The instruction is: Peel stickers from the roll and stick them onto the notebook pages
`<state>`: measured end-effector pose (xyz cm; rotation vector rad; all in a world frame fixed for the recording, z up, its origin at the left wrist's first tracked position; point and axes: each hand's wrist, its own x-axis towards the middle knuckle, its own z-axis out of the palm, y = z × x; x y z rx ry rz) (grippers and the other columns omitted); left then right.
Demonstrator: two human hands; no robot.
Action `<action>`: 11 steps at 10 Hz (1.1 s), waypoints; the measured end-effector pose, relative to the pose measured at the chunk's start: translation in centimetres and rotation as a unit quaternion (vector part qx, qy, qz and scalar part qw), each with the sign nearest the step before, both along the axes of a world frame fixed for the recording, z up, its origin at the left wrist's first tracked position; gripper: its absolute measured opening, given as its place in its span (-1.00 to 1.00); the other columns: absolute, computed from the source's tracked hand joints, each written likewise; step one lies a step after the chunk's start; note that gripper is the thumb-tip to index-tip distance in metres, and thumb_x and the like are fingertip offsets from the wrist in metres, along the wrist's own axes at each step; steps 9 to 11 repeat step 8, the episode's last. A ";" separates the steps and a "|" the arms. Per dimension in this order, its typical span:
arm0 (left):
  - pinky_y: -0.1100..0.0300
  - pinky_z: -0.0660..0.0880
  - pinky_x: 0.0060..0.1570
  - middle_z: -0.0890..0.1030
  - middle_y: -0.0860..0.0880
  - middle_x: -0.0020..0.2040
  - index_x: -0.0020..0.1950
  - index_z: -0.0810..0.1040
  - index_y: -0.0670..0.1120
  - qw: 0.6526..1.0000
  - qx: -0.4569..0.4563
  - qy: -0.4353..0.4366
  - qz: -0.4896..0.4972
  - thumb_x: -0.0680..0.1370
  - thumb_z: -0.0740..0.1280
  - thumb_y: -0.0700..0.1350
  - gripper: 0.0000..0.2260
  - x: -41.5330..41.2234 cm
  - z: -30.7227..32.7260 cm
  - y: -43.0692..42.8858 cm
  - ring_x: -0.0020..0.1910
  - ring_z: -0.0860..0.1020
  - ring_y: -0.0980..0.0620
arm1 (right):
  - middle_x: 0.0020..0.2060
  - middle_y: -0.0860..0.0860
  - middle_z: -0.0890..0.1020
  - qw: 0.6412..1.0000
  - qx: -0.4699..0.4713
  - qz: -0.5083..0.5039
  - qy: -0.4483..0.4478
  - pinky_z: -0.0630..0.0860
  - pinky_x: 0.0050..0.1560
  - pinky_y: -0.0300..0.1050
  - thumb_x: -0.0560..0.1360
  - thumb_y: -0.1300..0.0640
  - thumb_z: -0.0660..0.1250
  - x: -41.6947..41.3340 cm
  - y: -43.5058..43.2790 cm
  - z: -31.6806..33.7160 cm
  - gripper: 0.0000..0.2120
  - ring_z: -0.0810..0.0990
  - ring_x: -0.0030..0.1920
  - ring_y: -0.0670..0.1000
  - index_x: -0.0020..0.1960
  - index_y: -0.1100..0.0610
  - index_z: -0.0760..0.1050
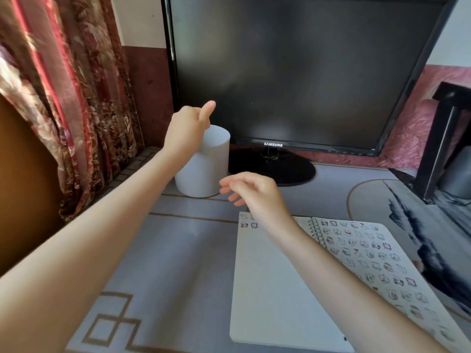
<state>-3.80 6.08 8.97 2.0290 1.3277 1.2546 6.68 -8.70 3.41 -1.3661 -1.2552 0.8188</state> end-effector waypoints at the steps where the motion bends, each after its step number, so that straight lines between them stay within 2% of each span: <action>1: 0.09 0.39 -0.11 0.50 -0.07 -0.33 -0.34 0.44 -0.13 0.999 -0.016 0.051 -0.001 0.62 0.12 0.14 -0.54 0.5 0.2 1.7 -0.26 0.46 -0.08 | -0.22 -0.03 0.67 1.000 -0.013 0.001 -0.001 0.47 -0.20 -0.35 0.52 0.29 0.19 0.5 0.3 0.1 -0.76 0.53 -0.30 -0.19 -0.04 0.14 0.63; 2: 0.05 0.42 -0.01 0.55 -0.11 -0.20 -0.15 0.54 -0.16 0.993 -0.045 0.105 -0.020 0.61 0.10 0.20 -0.53 0.2 0.1 2.9 -0.15 0.51 -0.13 | -0.22 -0.05 0.68 1.000 -0.019 -0.003 -0.005 0.49 -0.14 -0.31 0.52 0.27 0.20 1.3 0.4 0.2 -0.76 0.55 -0.26 -0.17 -0.04 0.10 0.64; 3: 0.05 0.45 0.03 0.52 -0.09 0.00 0.27 0.43 -0.05 0.985 -0.102 0.123 -0.059 0.58 0.13 0.22 -0.56 0.1 -0.2 3.5 -0.05 0.50 -0.07 | -0.20 -0.05 0.70 1.000 -0.018 0.002 -0.005 0.51 -0.08 -0.24 0.52 0.23 0.22 2.0 0.3 0.1 -0.78 0.57 -0.22 -0.15 -0.07 0.05 0.64; 4: 0.04 0.32 0.06 0.47 -0.14 0.02 0.41 0.19 -0.04 0.984 -0.133 0.098 -0.068 0.62 0.11 0.01 -0.63 0.4 -0.8 3.8 0.03 0.40 -0.09 | -0.18 -0.04 0.70 1.000 -0.019 0.009 -0.003 0.52 -0.07 -0.25 0.53 0.22 0.23 2.3 0.3 0.1 -0.78 0.58 -0.19 -0.15 -0.08 0.03 0.64; 5: 0.07 0.30 0.07 0.48 -0.14 0.10 0.38 0.27 0.00 0.985 -0.139 0.092 -0.053 0.61 0.07 -0.08 -0.67 0.2 -0.9 4.2 0.12 0.39 -0.14 | -0.19 -0.04 0.70 1.000 -0.019 0.019 0.000 0.52 -0.08 -0.24 0.53 0.22 0.22 2.4 0.4 0.1 -0.77 0.58 -0.19 -0.14 -0.09 0.03 0.64; 6: 0.19 0.35 0.05 0.47 -0.09 0.31 0.34 0.42 -0.04 0.977 -0.124 0.146 -0.096 0.61 0.19 -0.14 -0.71 -0.3 -0.8 4.3 0.25 0.45 -0.08 | -0.20 -0.06 0.69 0.999 -0.025 0.030 -0.003 0.52 -0.09 -0.23 0.53 0.22 0.23 2.4 0.4 0.0 -0.77 0.58 -0.19 -0.14 -0.11 0.02 0.63; 7: 0.21 0.35 0.14 0.46 -0.02 0.32 0.29 0.50 -0.01 0.975 -0.071 0.161 -0.138 0.53 0.36 -0.14 -0.67 -0.8 -1.0 4.4 0.33 0.40 0.01 | -0.20 -0.05 0.69 0.999 -0.027 0.037 -0.008 0.52 -0.09 -0.24 0.54 0.23 0.22 2.5 0.3 0.0 -0.77 0.58 -0.19 -0.13 -0.11 0.03 0.63; 8: 0.22 0.38 0.19 0.56 0.04 0.20 0.19 0.58 0.00 0.989 -0.022 0.076 -0.127 0.51 0.39 -0.06 -0.74 -1.2 -0.8 4.3 0.25 0.47 0.11 | -0.17 -0.03 0.70 0.999 -0.030 0.019 -0.001 0.54 -0.06 -0.19 0.54 0.23 0.22 2.8 0.0 0.1 -0.78 0.59 -0.18 -0.12 -0.09 0.05 0.64; 11: 0.22 0.38 0.19 0.56 0.04 0.20 0.19 0.58 0.00 0.989 -0.022 0.076 -0.127 0.51 0.39 -0.06 -0.74 -1.2 -0.8 4.3 0.25 0.47 0.11 | -0.17 -0.03 0.70 0.999 -0.030 0.019 -0.001 0.54 -0.06 -0.19 0.54 0.23 0.22 2.8 0.0 0.1 -0.78 0.59 -0.18 -0.12 -0.09 0.05 0.64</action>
